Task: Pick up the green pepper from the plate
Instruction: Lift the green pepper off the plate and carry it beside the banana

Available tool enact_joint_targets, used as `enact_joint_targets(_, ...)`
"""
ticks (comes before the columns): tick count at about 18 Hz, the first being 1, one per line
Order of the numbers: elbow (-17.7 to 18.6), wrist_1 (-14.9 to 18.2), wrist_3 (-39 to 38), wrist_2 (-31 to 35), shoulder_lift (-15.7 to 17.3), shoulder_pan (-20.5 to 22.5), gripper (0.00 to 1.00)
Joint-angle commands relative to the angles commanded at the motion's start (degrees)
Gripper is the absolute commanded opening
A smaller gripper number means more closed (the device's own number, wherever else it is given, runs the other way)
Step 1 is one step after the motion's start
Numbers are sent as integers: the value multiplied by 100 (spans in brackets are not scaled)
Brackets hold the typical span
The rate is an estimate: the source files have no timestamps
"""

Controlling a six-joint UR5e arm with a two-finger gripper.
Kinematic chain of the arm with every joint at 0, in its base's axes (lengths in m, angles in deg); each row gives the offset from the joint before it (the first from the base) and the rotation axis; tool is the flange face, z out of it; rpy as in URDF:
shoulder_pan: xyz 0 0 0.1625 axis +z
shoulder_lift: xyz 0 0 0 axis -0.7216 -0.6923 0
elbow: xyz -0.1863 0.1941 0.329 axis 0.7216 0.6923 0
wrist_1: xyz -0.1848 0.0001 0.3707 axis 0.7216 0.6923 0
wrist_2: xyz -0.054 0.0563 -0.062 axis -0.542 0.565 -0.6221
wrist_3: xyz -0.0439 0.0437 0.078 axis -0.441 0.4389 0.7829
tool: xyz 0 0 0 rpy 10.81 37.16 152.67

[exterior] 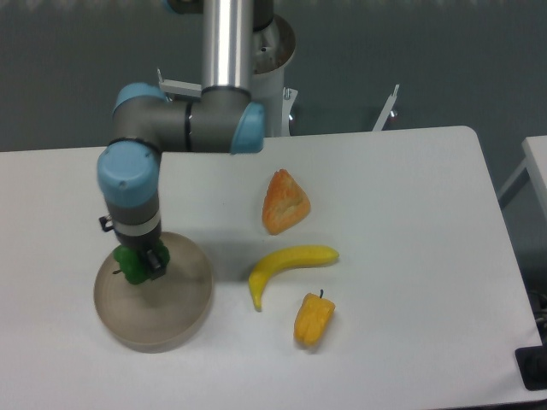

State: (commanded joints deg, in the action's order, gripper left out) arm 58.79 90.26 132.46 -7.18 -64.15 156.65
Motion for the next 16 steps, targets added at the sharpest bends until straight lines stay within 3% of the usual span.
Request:
enact_joint_targets(5,-44,210,113,35,361,852,3)
enact_joint_targets(10,-378,905,1352,228,361,1573,4)
enact_joint_targets(16,-378,949,3021,474,133,2304,3)
